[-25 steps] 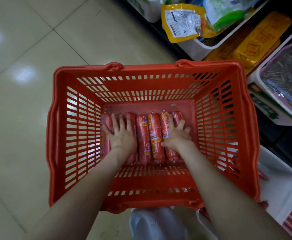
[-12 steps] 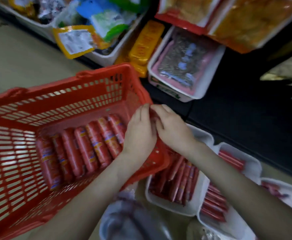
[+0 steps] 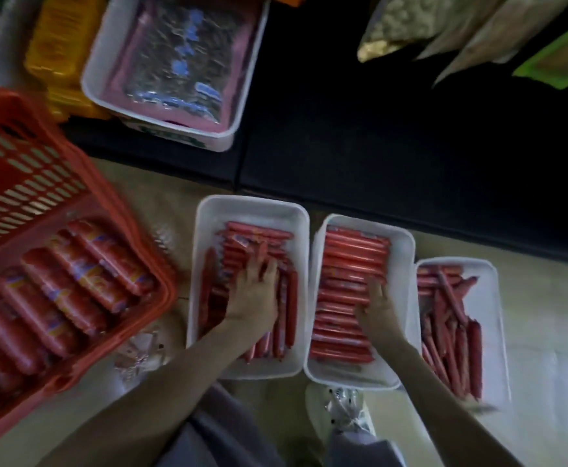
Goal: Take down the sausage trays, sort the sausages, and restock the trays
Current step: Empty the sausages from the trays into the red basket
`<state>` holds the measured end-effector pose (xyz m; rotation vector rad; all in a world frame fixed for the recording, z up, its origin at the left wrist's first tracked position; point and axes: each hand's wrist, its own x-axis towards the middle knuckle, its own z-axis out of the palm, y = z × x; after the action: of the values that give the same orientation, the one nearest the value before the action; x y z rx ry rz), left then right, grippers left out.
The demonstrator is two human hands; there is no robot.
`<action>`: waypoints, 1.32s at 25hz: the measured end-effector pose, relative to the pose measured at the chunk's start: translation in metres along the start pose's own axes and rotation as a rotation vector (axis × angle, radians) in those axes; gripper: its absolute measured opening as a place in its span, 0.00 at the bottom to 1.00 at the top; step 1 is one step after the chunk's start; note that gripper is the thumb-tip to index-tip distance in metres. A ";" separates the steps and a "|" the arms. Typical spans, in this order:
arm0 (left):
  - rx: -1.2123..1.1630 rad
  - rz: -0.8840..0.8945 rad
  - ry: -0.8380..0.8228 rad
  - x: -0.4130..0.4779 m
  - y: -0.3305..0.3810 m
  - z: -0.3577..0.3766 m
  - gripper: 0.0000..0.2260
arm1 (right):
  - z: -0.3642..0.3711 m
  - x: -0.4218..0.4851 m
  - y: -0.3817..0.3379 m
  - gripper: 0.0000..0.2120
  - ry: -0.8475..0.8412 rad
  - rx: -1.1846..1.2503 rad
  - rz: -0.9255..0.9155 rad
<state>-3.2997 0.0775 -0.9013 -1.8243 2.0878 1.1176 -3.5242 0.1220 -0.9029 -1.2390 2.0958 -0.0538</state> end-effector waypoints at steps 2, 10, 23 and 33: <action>0.129 0.051 0.030 0.007 0.017 0.009 0.27 | -0.001 -0.007 0.030 0.27 0.076 -0.009 0.003; 0.388 0.640 0.005 0.038 0.088 0.058 0.31 | -0.041 0.009 0.146 0.27 0.216 -0.018 0.316; 0.646 0.575 -0.104 0.042 0.079 0.083 0.28 | -0.022 0.001 0.130 0.22 0.337 -0.119 0.078; 0.618 0.865 0.083 0.022 0.045 0.050 0.20 | 0.048 0.029 0.048 0.22 -0.075 -0.612 -0.290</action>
<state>-3.3631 0.0895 -0.9297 -0.6929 2.9096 0.3719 -3.5419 0.1396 -0.9731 -1.8615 1.9094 0.5313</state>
